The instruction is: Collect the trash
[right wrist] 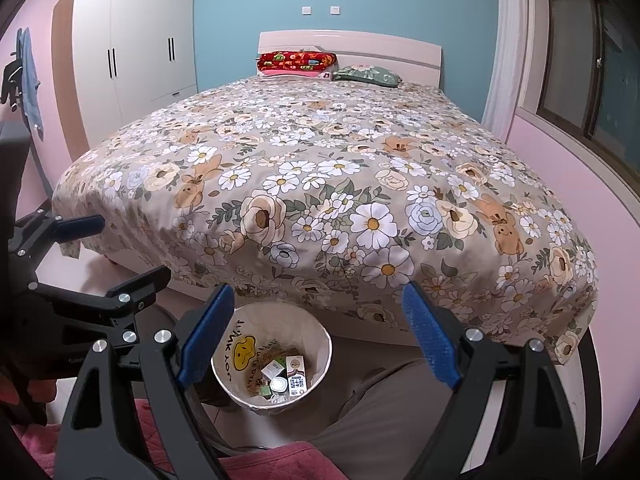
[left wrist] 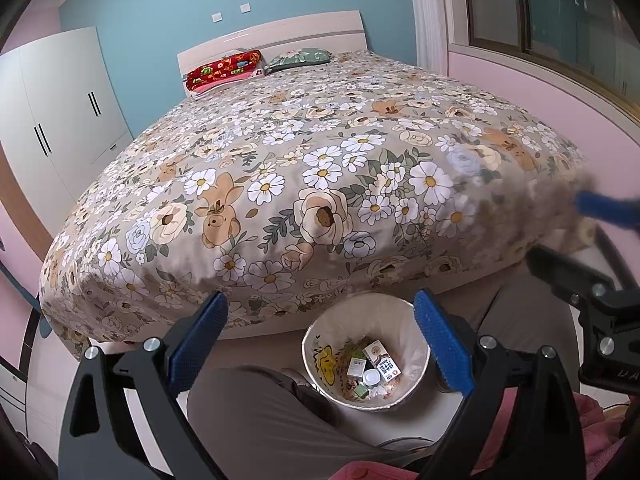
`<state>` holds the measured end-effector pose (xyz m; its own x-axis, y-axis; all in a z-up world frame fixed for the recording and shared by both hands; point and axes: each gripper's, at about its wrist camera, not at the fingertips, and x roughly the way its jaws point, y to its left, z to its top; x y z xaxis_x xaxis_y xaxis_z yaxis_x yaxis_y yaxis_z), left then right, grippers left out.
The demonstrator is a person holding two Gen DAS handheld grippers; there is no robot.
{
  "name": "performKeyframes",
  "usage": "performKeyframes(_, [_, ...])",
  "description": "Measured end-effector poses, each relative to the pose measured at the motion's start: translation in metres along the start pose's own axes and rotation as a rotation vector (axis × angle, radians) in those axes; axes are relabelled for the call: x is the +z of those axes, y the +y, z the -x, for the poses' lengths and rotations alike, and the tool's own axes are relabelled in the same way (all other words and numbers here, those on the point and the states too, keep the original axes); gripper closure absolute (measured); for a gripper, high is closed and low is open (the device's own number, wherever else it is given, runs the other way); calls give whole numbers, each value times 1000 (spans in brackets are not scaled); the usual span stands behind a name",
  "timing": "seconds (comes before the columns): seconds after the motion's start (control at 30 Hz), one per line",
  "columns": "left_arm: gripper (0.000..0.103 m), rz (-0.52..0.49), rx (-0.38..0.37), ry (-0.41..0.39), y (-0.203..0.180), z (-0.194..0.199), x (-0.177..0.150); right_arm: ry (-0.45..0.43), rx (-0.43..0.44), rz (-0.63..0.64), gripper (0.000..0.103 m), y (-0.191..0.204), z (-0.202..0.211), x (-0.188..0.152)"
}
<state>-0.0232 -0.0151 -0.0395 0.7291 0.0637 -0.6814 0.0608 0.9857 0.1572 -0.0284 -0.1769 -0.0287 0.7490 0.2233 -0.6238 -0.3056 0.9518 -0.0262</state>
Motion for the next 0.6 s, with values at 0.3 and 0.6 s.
performKeyframes(0.3, [7,-1,1,0,0,0,0,-2,-1,2,18,-1,0,0])
performKeyframes(0.6, [7,1,-1,2,-1,0,1,2,-2,1,18,-1,0,-1])
